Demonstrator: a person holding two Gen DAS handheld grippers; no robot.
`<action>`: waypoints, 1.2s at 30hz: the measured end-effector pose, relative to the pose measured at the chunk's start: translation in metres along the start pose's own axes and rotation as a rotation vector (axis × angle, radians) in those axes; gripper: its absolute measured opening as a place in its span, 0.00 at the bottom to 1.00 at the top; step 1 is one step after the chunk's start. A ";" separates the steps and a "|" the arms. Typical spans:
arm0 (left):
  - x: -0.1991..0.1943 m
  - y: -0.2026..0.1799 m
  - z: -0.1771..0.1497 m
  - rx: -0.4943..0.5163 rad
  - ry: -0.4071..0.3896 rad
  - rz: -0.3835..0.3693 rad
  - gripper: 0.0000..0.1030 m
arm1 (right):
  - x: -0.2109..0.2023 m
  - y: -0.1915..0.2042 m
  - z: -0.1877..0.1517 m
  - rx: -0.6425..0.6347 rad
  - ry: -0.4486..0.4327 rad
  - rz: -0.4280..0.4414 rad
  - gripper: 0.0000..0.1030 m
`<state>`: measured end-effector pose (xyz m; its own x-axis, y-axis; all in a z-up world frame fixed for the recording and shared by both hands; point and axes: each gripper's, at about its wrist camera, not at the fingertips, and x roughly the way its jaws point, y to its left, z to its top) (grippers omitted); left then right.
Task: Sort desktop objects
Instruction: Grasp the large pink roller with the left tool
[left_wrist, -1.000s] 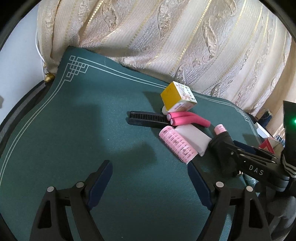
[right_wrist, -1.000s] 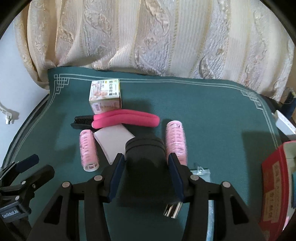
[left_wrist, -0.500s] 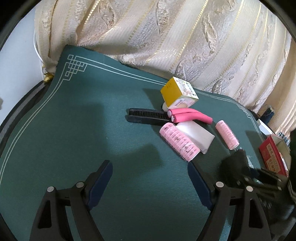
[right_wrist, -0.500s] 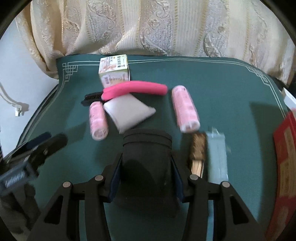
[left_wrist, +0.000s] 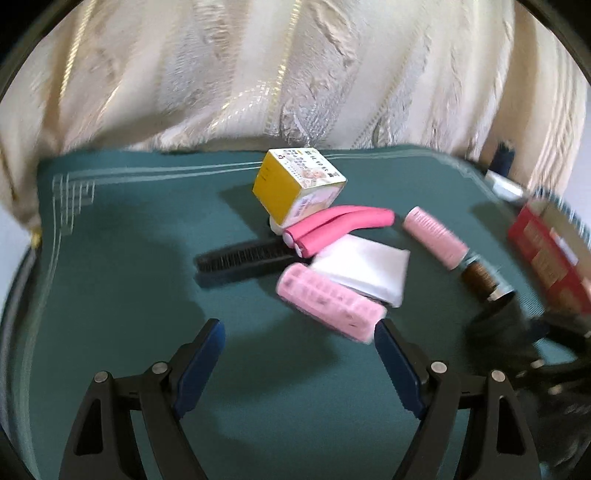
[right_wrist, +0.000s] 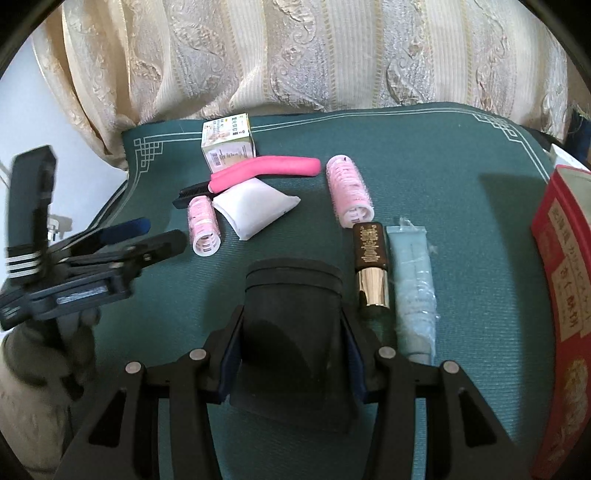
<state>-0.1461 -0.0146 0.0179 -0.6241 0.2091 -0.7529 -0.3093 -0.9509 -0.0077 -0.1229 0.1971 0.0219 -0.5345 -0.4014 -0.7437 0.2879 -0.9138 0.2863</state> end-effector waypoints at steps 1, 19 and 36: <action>0.003 -0.001 0.001 0.027 0.000 -0.006 0.82 | 0.000 -0.001 0.000 0.004 0.000 0.006 0.50; 0.022 -0.016 0.019 0.065 0.040 -0.087 0.82 | 0.000 -0.001 0.000 0.009 -0.005 0.025 0.50; 0.007 -0.020 0.001 -0.282 0.066 0.085 0.83 | -0.001 -0.002 0.000 0.011 -0.008 0.028 0.50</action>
<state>-0.1449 0.0065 0.0139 -0.5882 0.1197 -0.7998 -0.0411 -0.9921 -0.1183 -0.1234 0.1994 0.0220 -0.5327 -0.4274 -0.7305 0.2941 -0.9028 0.3138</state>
